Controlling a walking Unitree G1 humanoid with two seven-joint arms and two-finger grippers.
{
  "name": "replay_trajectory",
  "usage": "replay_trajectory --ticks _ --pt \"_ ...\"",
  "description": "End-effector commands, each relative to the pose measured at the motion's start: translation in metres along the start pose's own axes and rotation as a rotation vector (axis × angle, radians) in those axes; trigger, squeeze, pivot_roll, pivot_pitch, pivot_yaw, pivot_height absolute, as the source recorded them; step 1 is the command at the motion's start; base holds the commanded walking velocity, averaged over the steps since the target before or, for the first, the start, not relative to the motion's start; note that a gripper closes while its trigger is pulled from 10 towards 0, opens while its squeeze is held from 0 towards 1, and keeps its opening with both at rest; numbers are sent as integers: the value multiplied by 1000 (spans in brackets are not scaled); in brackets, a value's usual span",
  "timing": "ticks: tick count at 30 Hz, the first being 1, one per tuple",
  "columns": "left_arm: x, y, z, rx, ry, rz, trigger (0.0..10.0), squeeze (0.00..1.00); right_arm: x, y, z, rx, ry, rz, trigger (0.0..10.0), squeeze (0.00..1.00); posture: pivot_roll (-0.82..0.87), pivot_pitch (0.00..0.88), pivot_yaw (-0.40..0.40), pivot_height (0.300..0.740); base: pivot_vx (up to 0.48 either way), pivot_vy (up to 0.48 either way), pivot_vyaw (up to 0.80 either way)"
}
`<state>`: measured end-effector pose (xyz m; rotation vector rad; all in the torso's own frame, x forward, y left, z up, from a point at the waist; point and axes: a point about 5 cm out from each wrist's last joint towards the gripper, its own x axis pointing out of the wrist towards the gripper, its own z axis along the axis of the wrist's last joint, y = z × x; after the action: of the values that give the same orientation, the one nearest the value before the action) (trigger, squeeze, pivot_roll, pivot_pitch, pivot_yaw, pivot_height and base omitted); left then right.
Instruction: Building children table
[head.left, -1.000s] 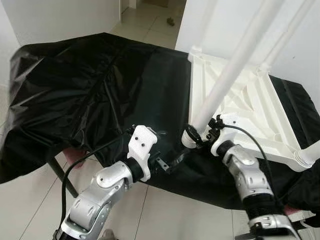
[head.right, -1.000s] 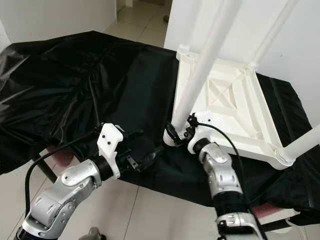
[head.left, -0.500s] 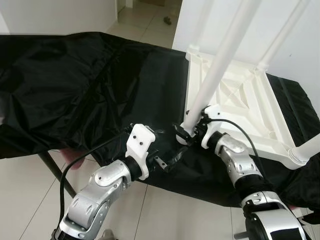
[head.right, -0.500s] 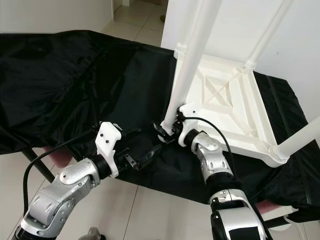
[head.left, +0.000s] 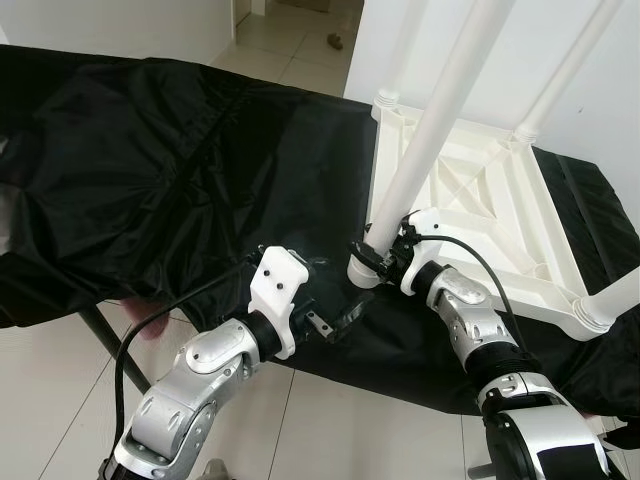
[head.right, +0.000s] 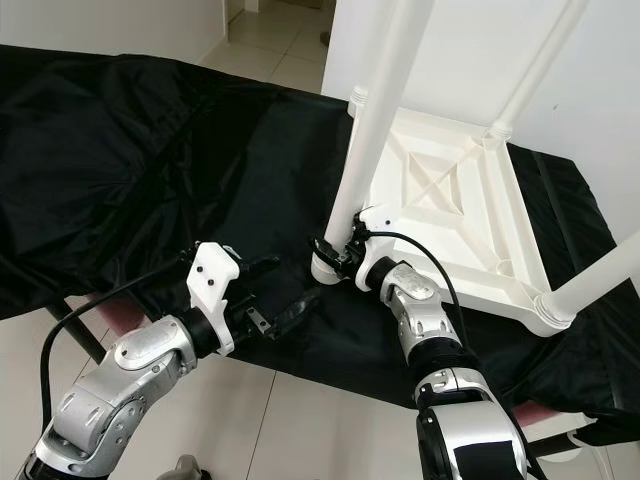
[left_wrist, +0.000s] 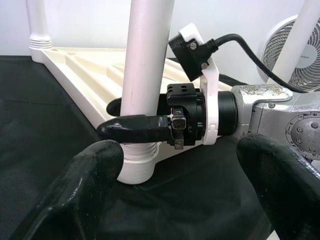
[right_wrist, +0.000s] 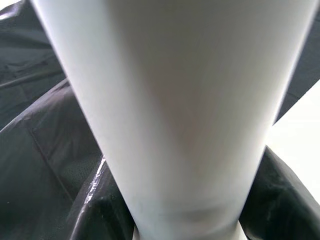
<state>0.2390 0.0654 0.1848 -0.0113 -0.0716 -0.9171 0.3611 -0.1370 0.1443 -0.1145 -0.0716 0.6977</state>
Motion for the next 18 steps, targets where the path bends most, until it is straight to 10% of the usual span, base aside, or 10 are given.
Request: replay_trajectory --ticks 1,18 --pt "0 -1 -3 -5 18 3 10000 0 -11 -1 -22 13 109 -37 0 0 176 95 -129 740 0 0 0" --pt "3 -6 -4 -21 20 -24 10000 0 -9 12 -16 104 61 -501 0 0 140 104 -122 740 0 0 0"
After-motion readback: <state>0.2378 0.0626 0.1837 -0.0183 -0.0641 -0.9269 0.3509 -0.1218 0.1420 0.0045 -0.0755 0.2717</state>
